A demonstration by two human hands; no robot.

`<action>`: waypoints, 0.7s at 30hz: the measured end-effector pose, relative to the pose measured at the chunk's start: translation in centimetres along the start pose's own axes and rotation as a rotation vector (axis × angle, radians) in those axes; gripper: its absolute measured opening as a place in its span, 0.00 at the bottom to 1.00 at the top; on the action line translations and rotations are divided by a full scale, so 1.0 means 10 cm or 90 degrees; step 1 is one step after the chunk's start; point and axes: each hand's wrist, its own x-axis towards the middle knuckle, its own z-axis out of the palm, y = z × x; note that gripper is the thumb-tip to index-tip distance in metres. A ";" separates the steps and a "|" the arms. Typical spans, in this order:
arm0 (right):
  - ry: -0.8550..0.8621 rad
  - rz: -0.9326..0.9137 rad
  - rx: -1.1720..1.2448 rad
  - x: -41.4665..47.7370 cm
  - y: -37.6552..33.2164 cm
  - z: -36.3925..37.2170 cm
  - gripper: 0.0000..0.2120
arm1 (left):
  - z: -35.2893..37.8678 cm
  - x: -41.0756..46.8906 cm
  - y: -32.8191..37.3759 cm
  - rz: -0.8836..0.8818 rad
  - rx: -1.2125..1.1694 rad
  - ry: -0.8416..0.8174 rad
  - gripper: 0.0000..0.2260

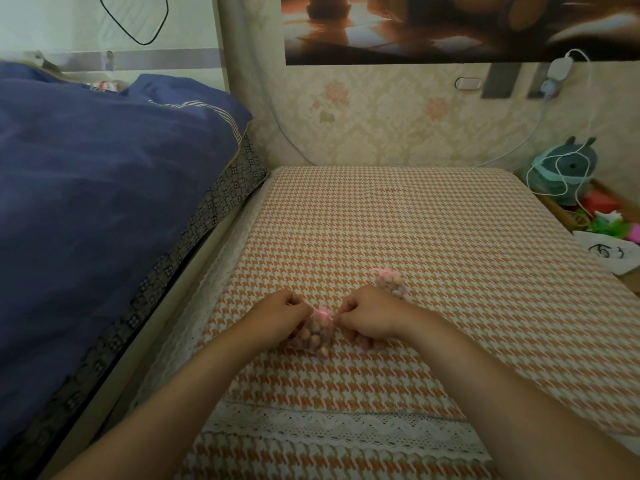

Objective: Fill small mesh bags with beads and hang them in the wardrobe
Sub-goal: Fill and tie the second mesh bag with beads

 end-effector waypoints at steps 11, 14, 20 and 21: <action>0.132 0.010 0.208 -0.09 0.08 -0.13 0.11 | 0.18 0.06 0.27 0.072 0.029 -0.027 0.07; 0.356 0.004 -0.060 -0.02 0.24 -0.30 0.16 | 0.31 0.20 0.34 0.050 0.054 -0.009 0.08; 0.265 0.043 -0.169 0.05 0.50 -0.40 0.33 | 0.45 0.34 0.47 0.060 0.130 -0.049 0.14; 0.248 0.026 -0.171 0.05 0.52 -0.39 0.34 | 0.46 0.34 0.48 0.067 0.133 -0.060 0.14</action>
